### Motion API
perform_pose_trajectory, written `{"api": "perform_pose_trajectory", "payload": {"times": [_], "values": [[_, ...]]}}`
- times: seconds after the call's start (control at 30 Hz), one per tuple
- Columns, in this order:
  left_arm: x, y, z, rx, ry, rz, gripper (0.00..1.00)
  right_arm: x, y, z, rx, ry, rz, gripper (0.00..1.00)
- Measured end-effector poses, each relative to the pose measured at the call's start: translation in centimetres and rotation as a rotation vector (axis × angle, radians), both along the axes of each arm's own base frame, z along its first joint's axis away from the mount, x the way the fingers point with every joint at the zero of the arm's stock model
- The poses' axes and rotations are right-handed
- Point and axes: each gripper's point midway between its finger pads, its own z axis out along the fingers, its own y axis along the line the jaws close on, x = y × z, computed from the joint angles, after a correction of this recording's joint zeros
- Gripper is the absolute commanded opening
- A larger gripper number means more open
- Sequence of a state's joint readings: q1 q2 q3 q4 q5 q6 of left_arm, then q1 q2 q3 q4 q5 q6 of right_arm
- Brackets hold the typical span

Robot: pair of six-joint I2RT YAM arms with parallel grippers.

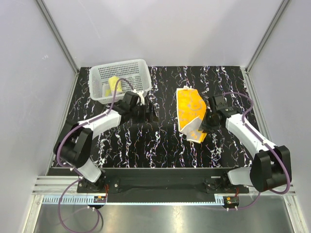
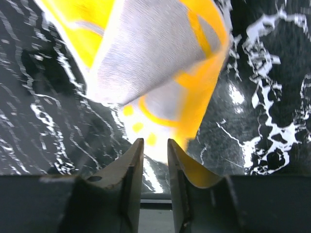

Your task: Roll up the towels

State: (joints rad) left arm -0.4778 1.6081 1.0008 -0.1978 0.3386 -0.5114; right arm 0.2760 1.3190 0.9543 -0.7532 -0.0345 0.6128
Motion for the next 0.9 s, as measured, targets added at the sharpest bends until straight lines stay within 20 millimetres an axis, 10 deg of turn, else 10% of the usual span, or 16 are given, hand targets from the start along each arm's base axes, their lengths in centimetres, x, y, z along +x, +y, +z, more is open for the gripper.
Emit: {"api": "perform_pose_trajectory", "payload": {"times": [0.27, 0.5, 0.9], "values": [[-2.1, 0.1, -3.5, 0.033, 0.091, -0.007, 0.89, -1.9, -0.5, -2.4, -0.01, 0.072, -0.022, 0.31], [-2.4, -0.3, -3.5, 0.035, 0.088, -0.02, 0.9, -3.7, -1.4, -2.2, -0.012, 0.037, -0.063, 0.57], [-3.7, -0.7, -4.4, 0.045, 0.102, -0.044, 0.89, -7.9, -0.8, -8.0, 0.077, 0.142, -0.162, 0.47]]}}
